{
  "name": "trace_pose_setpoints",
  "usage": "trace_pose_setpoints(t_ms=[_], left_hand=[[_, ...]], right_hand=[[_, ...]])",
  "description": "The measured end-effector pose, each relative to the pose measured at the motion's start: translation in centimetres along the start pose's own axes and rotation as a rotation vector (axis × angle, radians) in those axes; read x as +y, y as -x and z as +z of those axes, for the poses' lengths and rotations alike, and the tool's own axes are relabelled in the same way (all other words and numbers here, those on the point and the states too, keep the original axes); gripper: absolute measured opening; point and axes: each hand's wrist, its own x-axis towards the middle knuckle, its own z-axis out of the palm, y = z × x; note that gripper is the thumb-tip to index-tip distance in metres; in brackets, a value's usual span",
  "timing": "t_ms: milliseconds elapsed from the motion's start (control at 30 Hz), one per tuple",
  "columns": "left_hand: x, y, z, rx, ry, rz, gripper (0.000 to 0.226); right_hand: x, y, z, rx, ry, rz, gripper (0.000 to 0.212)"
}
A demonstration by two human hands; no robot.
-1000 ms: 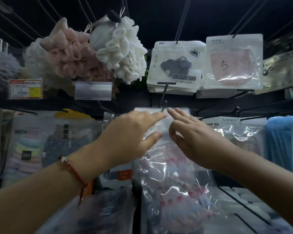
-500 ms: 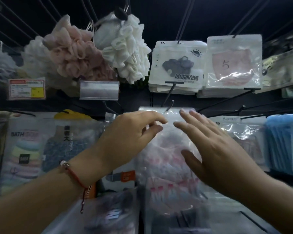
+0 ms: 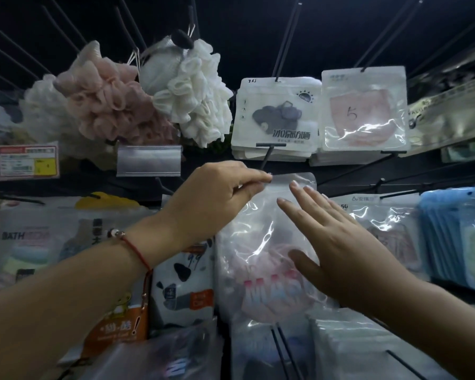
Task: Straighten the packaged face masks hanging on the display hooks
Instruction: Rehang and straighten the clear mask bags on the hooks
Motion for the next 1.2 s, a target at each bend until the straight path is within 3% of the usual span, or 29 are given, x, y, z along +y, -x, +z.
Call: trace_pose_setpoints(t_ms=[267,533,700,900,1067,1200], left_hand=[[0.7,-0.7,0.8,0.054,0.039,-0.088,0.021],[0.4,-0.1,1.1,-0.012,0.259,-0.409,0.019],[-0.3,0.7,2.1,-0.059,-0.219,-0.192,0.03],[-1.1,2.6,2.0,-0.138,-0.385,-0.153,0.039],[0.3,7.6,0.3,-0.217,-0.367,-0.232,0.049],[1.4,14.0,-1.8,-0.495,-0.228,-0.418,0.052]], right_hand=[[0.4,-0.6,0.4,-0.026,-0.058,0.022,0.074],[-0.2,-1.1,0.8,-0.018,-0.152,0.012,0.072],[-0.3,-1.1,2.0,-0.115,-0.183,0.036,0.072],[-0.5,-0.8,2.3,-0.159,-0.206,0.06,0.07],[-2.5,0.7,2.0,-0.129,-0.238,0.001,0.065],[-6.8,2.7,2.2,-0.125,-0.294,-0.116,0.06]])
